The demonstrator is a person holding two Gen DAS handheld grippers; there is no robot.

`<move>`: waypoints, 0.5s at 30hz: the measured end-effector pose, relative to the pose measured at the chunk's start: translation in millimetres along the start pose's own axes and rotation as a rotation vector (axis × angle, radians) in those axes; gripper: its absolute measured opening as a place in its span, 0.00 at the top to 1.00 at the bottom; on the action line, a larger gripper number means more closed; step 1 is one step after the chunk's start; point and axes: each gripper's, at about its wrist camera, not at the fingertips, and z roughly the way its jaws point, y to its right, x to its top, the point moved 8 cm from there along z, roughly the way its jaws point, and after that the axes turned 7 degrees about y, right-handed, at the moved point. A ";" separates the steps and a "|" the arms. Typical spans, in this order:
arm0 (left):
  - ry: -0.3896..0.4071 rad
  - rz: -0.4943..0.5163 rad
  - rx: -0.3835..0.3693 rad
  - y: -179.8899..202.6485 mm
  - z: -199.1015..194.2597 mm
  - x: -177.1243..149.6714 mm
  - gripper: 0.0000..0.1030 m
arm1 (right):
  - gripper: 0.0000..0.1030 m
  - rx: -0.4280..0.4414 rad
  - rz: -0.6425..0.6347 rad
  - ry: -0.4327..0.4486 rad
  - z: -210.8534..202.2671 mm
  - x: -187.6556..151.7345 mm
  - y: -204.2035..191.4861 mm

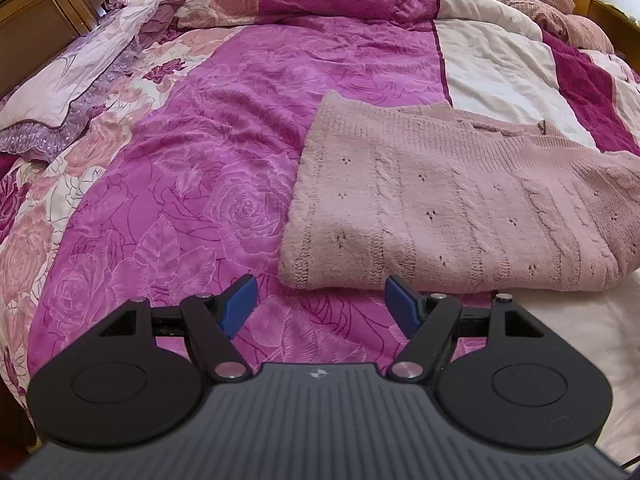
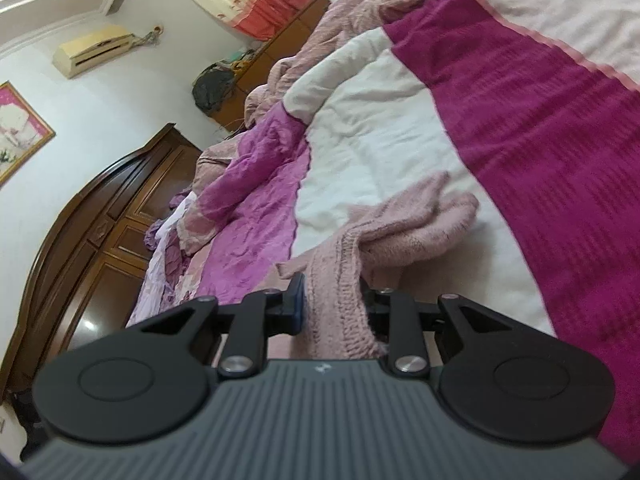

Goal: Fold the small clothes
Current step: 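Fold the side over onto the other half and open the right gripper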

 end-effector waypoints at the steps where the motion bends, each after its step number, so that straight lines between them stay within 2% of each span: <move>1: 0.001 -0.003 -0.002 -1.4 -0.4 -0.2 0.26 | 0.75 0.004 -0.009 -0.002 1.7 1.1 -5.7; 8: 0.015 -0.037 -0.006 -19.0 -2.9 2.1 0.26 | 0.75 0.030 -0.094 -0.030 20.6 -2.0 -59.8; 15: 0.025 -0.077 0.006 -47.7 -1.4 1.8 0.26 | 0.76 0.094 -0.185 -0.083 53.0 -27.1 -125.6</move>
